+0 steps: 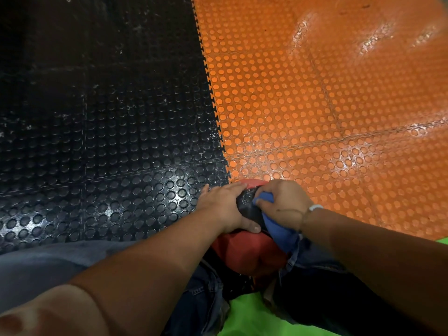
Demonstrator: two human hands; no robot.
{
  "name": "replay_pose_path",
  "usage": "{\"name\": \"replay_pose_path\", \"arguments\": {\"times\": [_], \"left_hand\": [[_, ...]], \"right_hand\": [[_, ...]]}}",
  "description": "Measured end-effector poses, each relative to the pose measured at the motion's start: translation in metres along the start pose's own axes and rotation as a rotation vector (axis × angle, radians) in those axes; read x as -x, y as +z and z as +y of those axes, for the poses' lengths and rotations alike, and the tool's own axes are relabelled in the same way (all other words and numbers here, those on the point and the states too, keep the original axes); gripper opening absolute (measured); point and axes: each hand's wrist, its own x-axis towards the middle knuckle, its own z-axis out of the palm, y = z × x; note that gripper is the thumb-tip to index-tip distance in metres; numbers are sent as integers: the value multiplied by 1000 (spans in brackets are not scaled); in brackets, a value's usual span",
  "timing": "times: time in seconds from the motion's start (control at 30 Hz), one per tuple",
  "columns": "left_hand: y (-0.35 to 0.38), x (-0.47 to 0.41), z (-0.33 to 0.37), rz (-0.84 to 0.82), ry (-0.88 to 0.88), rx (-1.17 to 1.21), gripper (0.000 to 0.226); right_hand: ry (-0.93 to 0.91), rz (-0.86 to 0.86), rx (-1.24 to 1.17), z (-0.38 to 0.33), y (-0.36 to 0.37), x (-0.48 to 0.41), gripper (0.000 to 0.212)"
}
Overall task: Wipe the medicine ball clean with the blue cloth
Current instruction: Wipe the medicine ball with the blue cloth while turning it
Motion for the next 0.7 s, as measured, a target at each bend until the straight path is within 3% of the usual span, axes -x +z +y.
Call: {"name": "replay_pose_path", "arguments": {"times": [0.1,0.23,0.37,0.43,0.57,0.7], "left_hand": [[-1,-3,-3,79,-56,148,114],[-4,-7,-5,67,-136,105,113],[-5,-3,1,30,-116,66,113],[-4,1,4,34,-114,64,112],[-7,3,-1,21,-93,61,112],[-6,7,3,1,-75,38,110]], "right_hand": [[98,114,-43,5,-3,-5,15],[-99,-45,51,-13,2,8,17],[165,111,14,10,-9,-21,16],[218,112,66,14,-8,-23,16],[-19,22,115,-3,2,-12,18],[171,58,101,14,-8,-29,16]]}}
